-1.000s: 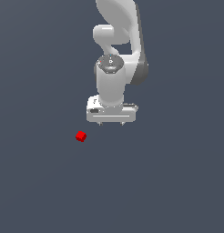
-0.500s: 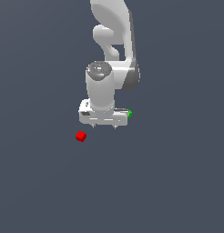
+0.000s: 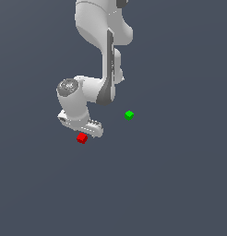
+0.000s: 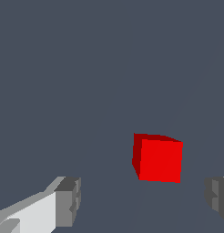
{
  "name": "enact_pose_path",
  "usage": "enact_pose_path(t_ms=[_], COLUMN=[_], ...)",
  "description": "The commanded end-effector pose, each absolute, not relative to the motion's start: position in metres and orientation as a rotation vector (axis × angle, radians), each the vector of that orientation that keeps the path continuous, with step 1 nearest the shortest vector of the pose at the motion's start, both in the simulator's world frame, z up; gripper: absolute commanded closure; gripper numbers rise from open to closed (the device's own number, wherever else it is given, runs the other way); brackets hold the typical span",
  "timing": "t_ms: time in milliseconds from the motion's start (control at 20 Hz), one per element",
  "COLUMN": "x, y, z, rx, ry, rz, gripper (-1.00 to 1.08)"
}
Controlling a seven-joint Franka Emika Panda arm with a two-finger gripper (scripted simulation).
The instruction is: Stack the red cube on top of the green cube.
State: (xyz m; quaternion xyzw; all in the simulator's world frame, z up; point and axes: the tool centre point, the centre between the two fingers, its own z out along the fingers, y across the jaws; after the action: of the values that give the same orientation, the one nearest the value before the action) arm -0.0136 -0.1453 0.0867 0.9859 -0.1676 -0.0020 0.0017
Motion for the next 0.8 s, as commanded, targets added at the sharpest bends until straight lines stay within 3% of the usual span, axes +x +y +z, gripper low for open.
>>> enact_pose_path(t_ms=[0, 750], x=[-0.017, -0.021], y=[-0.163, -0.174], z=[0.077, 0.052], rx=[3.082, 3.075], ry=[-0.594, -0.637], rz=[-0.001, -0.002], gripper=[-0.92, -0.92])
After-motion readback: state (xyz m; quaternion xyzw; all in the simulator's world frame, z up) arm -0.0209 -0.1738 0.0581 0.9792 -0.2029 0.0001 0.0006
